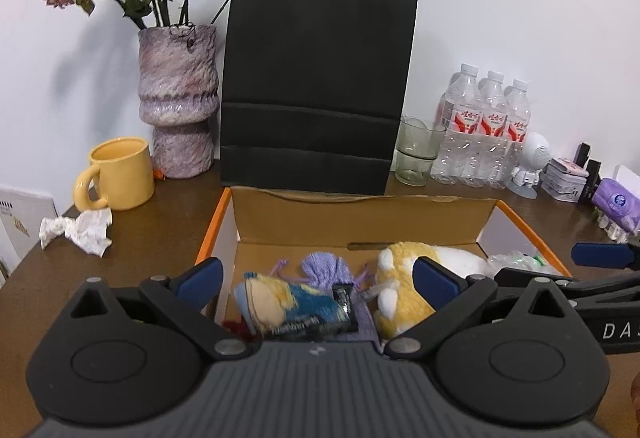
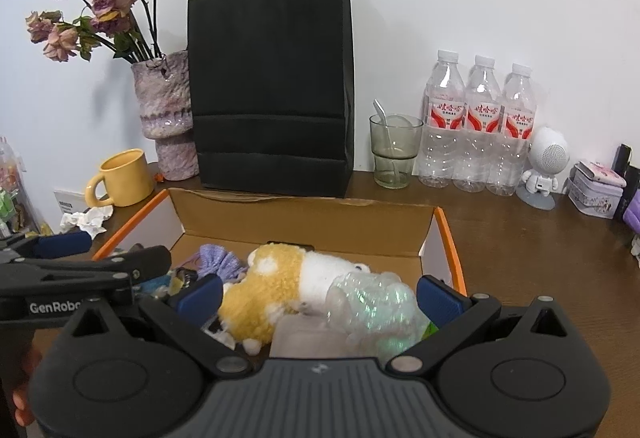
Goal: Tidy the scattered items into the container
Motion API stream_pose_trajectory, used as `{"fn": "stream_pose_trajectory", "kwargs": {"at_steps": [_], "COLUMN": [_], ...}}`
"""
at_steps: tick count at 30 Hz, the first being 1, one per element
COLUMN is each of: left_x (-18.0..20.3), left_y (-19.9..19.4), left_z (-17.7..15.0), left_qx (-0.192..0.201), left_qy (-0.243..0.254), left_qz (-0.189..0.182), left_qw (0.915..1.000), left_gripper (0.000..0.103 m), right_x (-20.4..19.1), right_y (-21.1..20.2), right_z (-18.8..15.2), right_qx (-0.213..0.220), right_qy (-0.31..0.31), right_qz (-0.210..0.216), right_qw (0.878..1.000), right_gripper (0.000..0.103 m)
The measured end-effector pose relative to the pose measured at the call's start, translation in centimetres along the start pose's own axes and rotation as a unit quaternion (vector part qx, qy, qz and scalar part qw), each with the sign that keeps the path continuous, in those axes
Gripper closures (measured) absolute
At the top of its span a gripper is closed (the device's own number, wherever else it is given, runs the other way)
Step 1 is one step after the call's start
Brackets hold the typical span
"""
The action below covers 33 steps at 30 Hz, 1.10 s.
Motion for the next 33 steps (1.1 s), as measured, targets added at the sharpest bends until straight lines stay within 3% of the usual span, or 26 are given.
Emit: {"fn": "stream_pose_trajectory", "kwargs": {"at_steps": [8,13,20,33], "left_x": [0.4,1.0,1.7,1.3], "left_y": [-4.4,-7.6,-12.4,-15.5], "left_z": [-1.5,-2.4,-2.4,-2.6], "left_qx": [-0.007,-0.018,0.013,0.019], "left_qy": [-0.005,0.022,0.063,0.044], "left_qz": [-0.001,0.006,0.037,0.03], "left_qw": [1.0,0.9996,0.9973,0.9984], "left_gripper": [0.0,0.0,0.0,0.0], "right_x": [-0.9,-1.6,-2.4,-3.6], "right_y": [-4.4,-7.8,-12.1,-15.9], "right_z": [-1.2,-2.1,-3.2,-3.8], "right_qx": [-0.003,-0.003,0.003,0.013], "right_qy": [-0.004,-0.001,-0.001,-0.006], "right_qz": [-0.005,0.0,-0.003,-0.012], "right_qw": [1.0,1.0,1.0,1.0], "right_gripper": [0.0,0.0,0.0,0.0]}}
Point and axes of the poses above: each gripper's, at about its wrist camera, not at the fingertips, and y roughly the way its jaws point, x to its right, z to its top, the point moved 6 cm from there along y, roughly the way its jaws point, and after that the axes turned 7 degrees about x, right-handed, at the moved point
